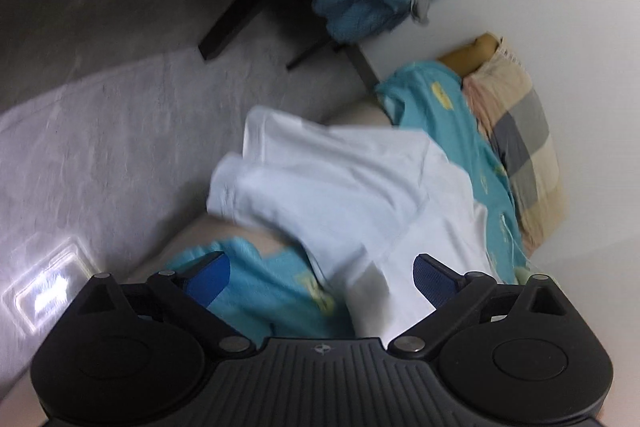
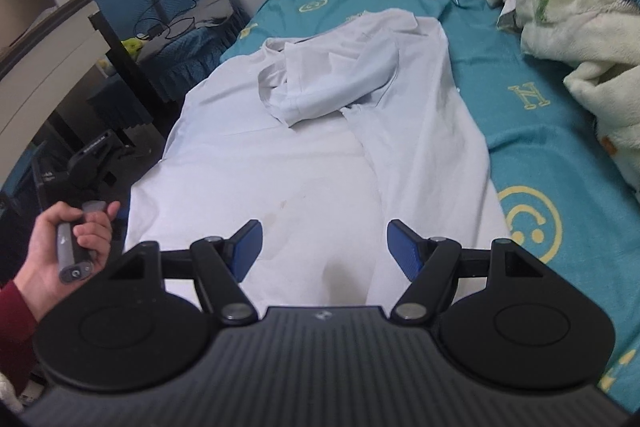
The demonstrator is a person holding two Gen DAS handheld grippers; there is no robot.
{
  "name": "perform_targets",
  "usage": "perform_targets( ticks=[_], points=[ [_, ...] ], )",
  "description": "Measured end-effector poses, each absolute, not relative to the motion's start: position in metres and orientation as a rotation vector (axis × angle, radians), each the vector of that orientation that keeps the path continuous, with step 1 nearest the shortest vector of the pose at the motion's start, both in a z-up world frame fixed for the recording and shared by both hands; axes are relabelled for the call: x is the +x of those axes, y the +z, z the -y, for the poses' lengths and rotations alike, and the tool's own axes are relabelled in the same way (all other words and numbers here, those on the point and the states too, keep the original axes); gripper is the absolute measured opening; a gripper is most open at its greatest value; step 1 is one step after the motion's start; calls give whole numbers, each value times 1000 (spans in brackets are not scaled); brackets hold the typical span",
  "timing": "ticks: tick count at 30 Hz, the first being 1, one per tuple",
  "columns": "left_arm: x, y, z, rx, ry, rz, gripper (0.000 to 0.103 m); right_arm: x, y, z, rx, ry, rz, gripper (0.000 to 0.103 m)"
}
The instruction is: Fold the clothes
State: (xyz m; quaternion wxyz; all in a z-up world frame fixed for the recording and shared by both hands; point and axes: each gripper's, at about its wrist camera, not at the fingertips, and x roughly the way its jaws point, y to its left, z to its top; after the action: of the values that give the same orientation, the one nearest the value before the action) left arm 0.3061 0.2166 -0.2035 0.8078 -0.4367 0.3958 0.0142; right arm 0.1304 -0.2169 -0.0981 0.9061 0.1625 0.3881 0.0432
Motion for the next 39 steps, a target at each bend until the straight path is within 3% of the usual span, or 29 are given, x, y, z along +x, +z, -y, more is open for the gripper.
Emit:
perform_targets(
  ticks=[11,17,19,21,22,24,25,32,39],
  points=[
    [333,-236,-247,-1106,-11,-817,98,142,-110,219,384,95,-851,71],
    [352,-243,-238,-1048,-20,-820,97,143,-113,220,398,94,-864,71],
    [361,-240,-233,-1000,-4,-810,87,144,-115,221,402,94,-868,71],
    [368,-235,-228,-930,21,-809,56,144,-116,221,407,94,-873,71],
    [371,-232,-226,-886,36,-810,46,144,-116,221,409,94,-875,71],
    [375,-224,-222,-797,64,-802,12,145,-115,221,408,95,-870,71],
    [378,-218,-218,-745,72,-805,8,145,-114,221,409,95,-866,71],
    [382,-145,-173,-329,118,-740,7,141,-106,226,451,107,-834,71],
    [370,-64,-68,70,60,-542,6,133,-95,247,509,77,-771,71]
  ],
)
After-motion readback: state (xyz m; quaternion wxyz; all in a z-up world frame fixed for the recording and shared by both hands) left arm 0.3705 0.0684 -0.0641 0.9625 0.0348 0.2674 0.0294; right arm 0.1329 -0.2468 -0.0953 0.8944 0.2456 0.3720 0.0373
